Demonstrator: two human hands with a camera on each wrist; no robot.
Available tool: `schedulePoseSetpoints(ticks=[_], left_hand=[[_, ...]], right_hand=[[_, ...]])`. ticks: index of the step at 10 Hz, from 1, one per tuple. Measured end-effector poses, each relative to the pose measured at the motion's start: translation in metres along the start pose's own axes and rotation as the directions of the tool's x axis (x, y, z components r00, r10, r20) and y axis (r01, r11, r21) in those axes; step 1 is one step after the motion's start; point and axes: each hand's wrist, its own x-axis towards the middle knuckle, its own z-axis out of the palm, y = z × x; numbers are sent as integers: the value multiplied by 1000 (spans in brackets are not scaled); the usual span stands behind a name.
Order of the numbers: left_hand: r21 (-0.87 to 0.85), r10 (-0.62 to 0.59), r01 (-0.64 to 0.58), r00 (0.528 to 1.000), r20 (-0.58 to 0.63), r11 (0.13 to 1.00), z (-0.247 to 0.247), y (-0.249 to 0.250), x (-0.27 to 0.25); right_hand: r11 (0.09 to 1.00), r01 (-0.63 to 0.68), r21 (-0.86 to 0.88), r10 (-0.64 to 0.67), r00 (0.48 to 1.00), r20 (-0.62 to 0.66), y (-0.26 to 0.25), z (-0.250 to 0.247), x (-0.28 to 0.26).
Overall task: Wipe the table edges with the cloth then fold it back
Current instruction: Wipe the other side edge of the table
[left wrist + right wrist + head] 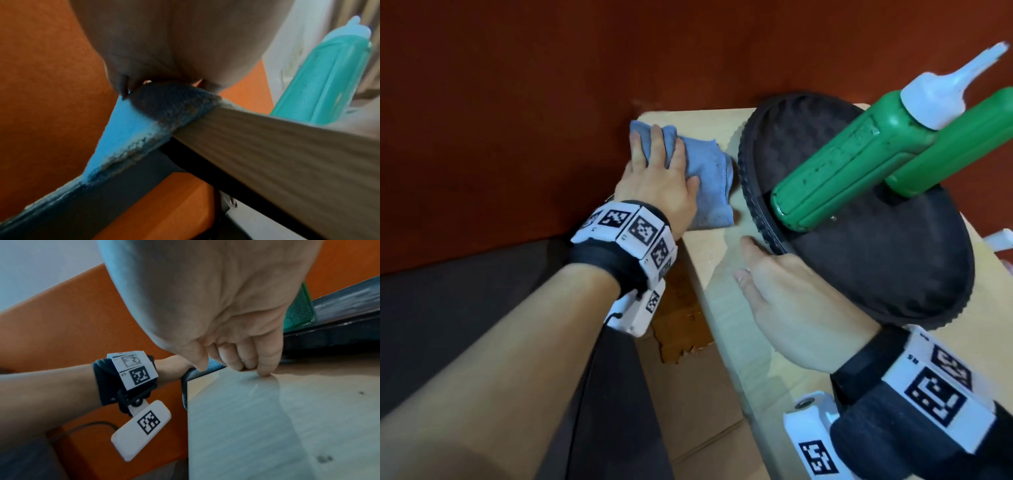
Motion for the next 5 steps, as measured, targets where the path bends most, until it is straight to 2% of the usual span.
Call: schedulePoseSetpoints(ticks=[1, 2, 3, 4, 5], left_hand=[[20, 1, -1, 1000, -20, 1000, -5, -6, 10], [-13, 2, -2, 1000, -31, 1000, -2, -3, 6], [-13, 41, -42, 999, -24, 999, 3, -5, -2], [45, 80, -79, 996, -38, 996, -2, -15, 11], [22, 82, -81, 996, -42, 996, -6, -18, 21]], right_hand=[[999, 38, 32, -37, 999, -18, 0, 3, -2], [996, 85, -23, -85, 996, -23, 2, 8, 1], [987, 162, -1, -162, 986, -28, 2, 9, 1], [986, 167, 26, -167, 986, -4, 8, 18, 4], [982, 189, 22, -188, 982, -33, 13, 31, 9]])
